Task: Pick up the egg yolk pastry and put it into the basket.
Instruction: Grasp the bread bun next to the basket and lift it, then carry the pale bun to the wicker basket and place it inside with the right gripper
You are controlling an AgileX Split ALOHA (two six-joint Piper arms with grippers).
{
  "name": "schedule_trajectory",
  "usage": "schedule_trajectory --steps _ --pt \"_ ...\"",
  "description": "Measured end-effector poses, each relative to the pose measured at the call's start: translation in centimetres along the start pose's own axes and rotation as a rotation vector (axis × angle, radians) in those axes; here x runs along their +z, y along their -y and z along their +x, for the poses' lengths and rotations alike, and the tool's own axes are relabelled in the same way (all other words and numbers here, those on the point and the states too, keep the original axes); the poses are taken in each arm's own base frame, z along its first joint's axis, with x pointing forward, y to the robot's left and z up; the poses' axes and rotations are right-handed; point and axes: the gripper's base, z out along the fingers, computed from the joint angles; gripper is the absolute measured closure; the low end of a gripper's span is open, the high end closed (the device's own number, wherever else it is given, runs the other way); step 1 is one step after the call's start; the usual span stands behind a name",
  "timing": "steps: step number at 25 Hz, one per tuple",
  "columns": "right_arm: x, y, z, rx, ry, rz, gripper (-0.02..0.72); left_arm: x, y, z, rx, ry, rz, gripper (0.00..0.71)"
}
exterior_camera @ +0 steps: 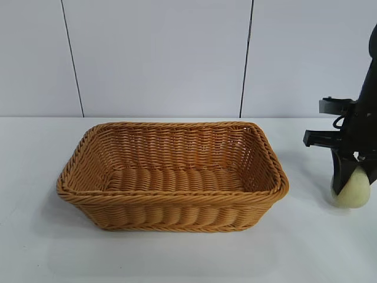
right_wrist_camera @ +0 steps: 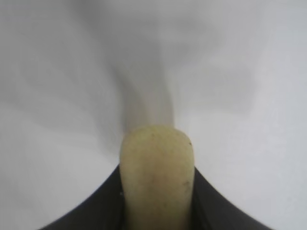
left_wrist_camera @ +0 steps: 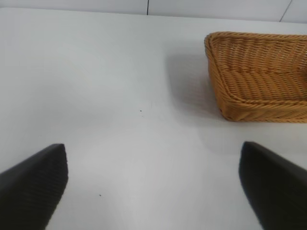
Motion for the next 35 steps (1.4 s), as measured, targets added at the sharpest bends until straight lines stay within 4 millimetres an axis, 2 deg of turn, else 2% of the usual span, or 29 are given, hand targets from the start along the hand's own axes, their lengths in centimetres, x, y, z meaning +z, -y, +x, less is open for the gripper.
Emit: schedule_trajectory --steps 7,11,14,19,24,27,32,35 --pt "-7.8 -0.9 -0.9 -0.045 0.127 -0.019 0.51 0.0 0.0 0.0 0.0 0.0 0.0 0.015" --pt "-10.0 -1.7 -1.5 -0.067 0.16 -0.023 0.51 0.0 0.0 0.0 0.0 0.0 0.0 0.015" --pt "-10.9 -3.6 -1.6 -0.116 0.182 -0.027 0.51 0.0 0.0 0.0 0.0 0.0 0.0 0.015" --pt "-11.6 -9.2 -0.6 -0.238 0.2 -0.047 0.51 0.0 0.0 0.0 0.0 0.0 0.0 0.015" --pt "-11.2 -15.4 2.0 -0.375 0.193 -0.073 0.51 0.0 0.0 0.0 0.0 0.0 0.0 0.015" --pt "-10.9 -18.3 3.3 -0.428 0.213 -0.094 0.51 0.0 0.0 0.0 0.0 0.0 0.0 0.015" --pt "-9.8 -21.4 4.6 -0.477 0.224 -0.113 0.51 0.0 0.0 0.0 0.0 0.0 0.0 0.015" --pt "-7.9 -22.6 4.5 -0.492 0.206 -0.11 0.51 0.0 0.0 0.0 0.0 0.0 0.0 0.015"
